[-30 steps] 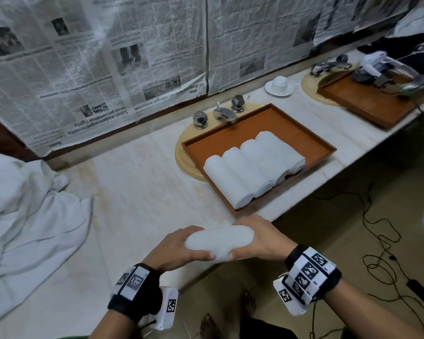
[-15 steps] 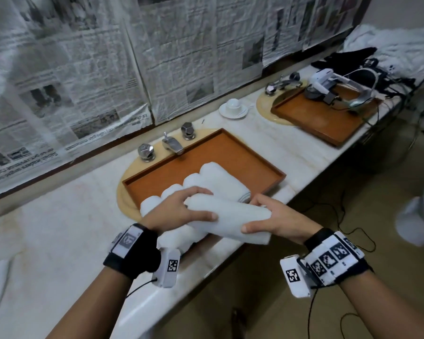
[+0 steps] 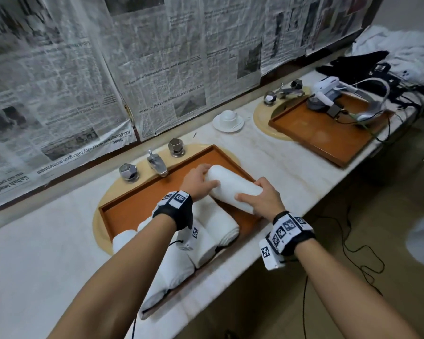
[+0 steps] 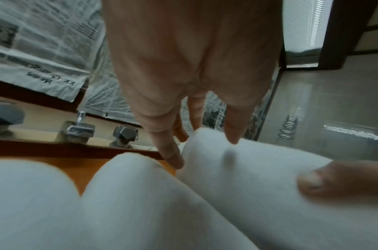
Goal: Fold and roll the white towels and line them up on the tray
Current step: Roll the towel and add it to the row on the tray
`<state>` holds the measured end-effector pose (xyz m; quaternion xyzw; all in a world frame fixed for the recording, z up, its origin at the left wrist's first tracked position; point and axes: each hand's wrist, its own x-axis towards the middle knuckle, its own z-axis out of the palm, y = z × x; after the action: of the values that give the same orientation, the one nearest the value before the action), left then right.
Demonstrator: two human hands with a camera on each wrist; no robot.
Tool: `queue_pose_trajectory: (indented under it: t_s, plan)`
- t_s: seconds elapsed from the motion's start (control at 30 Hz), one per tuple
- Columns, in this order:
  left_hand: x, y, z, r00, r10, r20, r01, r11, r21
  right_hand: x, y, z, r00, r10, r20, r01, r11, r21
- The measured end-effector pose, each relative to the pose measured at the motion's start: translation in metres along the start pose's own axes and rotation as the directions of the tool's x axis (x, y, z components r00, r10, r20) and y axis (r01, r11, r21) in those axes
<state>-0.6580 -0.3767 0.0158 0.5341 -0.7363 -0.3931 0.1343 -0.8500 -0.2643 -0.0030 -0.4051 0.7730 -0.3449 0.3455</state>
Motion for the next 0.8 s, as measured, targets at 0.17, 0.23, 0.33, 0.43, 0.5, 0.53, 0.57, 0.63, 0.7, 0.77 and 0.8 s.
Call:
queue_pose_trajectory:
  t_s: [0.17, 0.23, 0.33, 0.43, 0.5, 0.53, 0.57, 0.63, 0.7, 0.77, 0.8]
  plan:
    - [-0.005, -0.015, 0.003, 1.000, 0.016, 0.012, -0.019, 0.951, 0.308, 0.021, 0.013, 0.020, 0.999, 0.039, -0.030, -0.043, 0.990, -0.137]
    - [-0.013, -0.026, 0.004, 0.998, -0.028, 0.050, 0.009, 0.937, 0.349, 0.018, 0.017, 0.027, 1.000, 0.009, 0.013, -0.007, 0.989, -0.146]
    - [-0.019, -0.037, 0.004, 0.996, -0.066, 0.057, 0.044, 0.942, 0.332, 0.011, 0.024, 0.034, 0.997, -0.047, 0.064, 0.057, 0.984, -0.169]
    - [-0.023, -0.038, 0.005, 0.997, -0.064, 0.053, 0.043, 0.946, 0.323, 0.008, 0.029, 0.037, 0.991, -0.039, 0.128, 0.069, 0.968, -0.240]
    - [-0.024, -0.039, 0.006, 0.996, -0.065, 0.055, 0.043, 0.943, 0.331, 0.010, 0.031, 0.033, 0.983, -0.013, 0.182, 0.067, 0.955, -0.290]
    - [-0.024, -0.039, 0.005, 0.996, -0.068, 0.054, 0.046, 0.942, 0.332, 0.011, 0.031, 0.029, 0.978, -0.007, 0.210, 0.076, 0.943, -0.323]
    - [-0.024, -0.038, 0.005, 0.996, -0.070, 0.055, 0.048, 0.942, 0.332, 0.012, 0.029, 0.025, 0.970, -0.005, 0.243, 0.094, 0.928, -0.359]
    - [-0.026, -0.037, 0.005, 0.995, -0.071, 0.066, 0.045, 0.941, 0.335, 0.014, 0.024, 0.018, 0.950, -0.006, 0.312, 0.143, 0.896, -0.420]
    - [-0.029, -0.036, 0.006, 0.996, -0.063, 0.067, 0.037, 0.939, 0.342, 0.017, 0.021, 0.017, 0.939, -0.041, 0.342, 0.188, 0.892, -0.410]
    - [-0.031, -0.036, 0.008, 0.997, -0.056, 0.062, 0.032, 0.940, 0.341, 0.019, 0.021, 0.020, 0.941, -0.109, 0.322, 0.233, 0.896, -0.378]
    - [-0.033, -0.036, 0.009, 0.997, -0.055, 0.060, 0.031, 0.940, 0.340, 0.019, 0.022, 0.022, 0.937, -0.125, 0.326, 0.249, 0.894, -0.373]
